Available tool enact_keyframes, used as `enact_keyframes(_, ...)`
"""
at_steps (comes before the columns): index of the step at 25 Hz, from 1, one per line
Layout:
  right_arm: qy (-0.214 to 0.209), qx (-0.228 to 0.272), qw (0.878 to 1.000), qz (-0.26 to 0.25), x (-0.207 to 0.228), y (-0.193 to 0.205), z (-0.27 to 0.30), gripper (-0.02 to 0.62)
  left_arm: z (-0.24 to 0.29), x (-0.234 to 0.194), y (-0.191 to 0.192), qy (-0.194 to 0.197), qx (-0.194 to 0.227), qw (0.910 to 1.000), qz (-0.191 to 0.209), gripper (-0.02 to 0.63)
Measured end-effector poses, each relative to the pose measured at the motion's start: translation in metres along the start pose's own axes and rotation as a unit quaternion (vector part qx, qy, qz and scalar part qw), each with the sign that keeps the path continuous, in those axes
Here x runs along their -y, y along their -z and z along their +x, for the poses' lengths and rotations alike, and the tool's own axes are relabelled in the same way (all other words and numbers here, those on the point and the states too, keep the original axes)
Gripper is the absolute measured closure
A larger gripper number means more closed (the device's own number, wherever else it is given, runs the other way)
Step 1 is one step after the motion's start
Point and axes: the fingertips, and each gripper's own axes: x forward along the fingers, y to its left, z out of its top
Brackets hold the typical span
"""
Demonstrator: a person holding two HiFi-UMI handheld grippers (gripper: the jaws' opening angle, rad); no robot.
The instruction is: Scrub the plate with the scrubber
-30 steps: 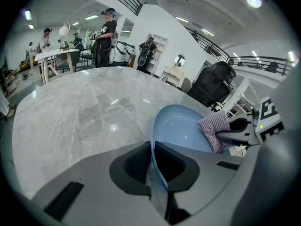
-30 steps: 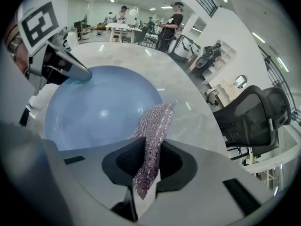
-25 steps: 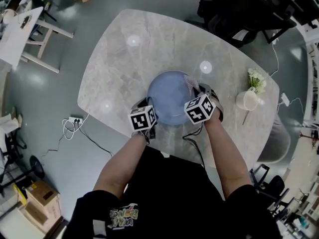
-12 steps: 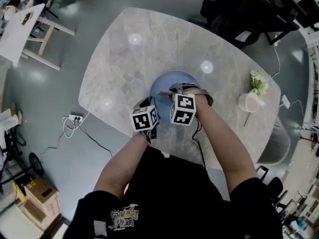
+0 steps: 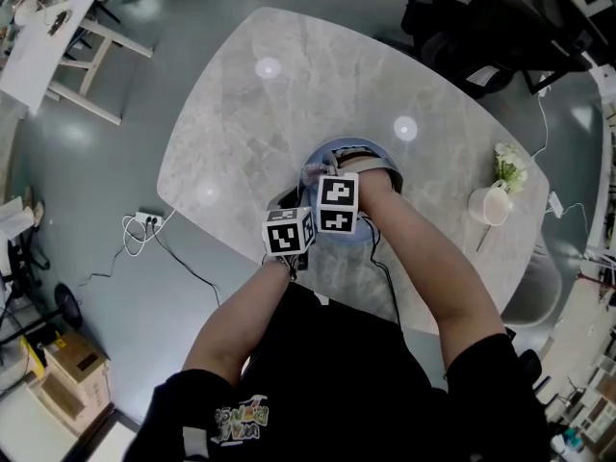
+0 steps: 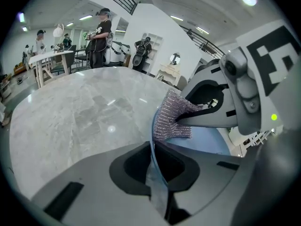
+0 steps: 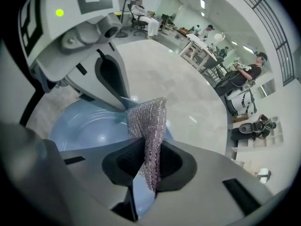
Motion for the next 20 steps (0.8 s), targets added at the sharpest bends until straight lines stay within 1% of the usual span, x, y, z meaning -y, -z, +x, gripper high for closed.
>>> enact_keyframes(3, 0.023, 0.002, 0.998, 0.051, 0.009, 0.005, 0.006, 0.522, 0.000, 0.000, -0.001, 0.001, 0.003, 1.0000, -0.002, 0.566)
enact_keyframes(6, 0.041, 0.002, 0.994, 0.104, 0.020, 0.015, 0.010, 0.522, 0.001, -0.001, -0.002, 0.001, 0.005, 1.0000, -0.004, 0.568)
enact_keyframes(12, 0.073, -0.025, 0.976, 0.203, 0.040, 0.057, 0.011, 0.523, 0.000, -0.002, 0.000, 0.001, 0.004, 1.0000, -0.008, 0.568)
enact_keyframes(17, 0.086, -0.051, 0.960, 0.260, 0.046, 0.099, 0.007, 0.523, 0.000, -0.001, 0.000, -0.001, 0.006, 1.0000, -0.007, 0.568)
enact_keyframes(20, 0.088, -0.054, 0.957, 0.269, 0.043, 0.110, 0.003, 0.525, 0.001, 0.001, 0.000, -0.001, 0.005, 1.0000, -0.007, 0.569)
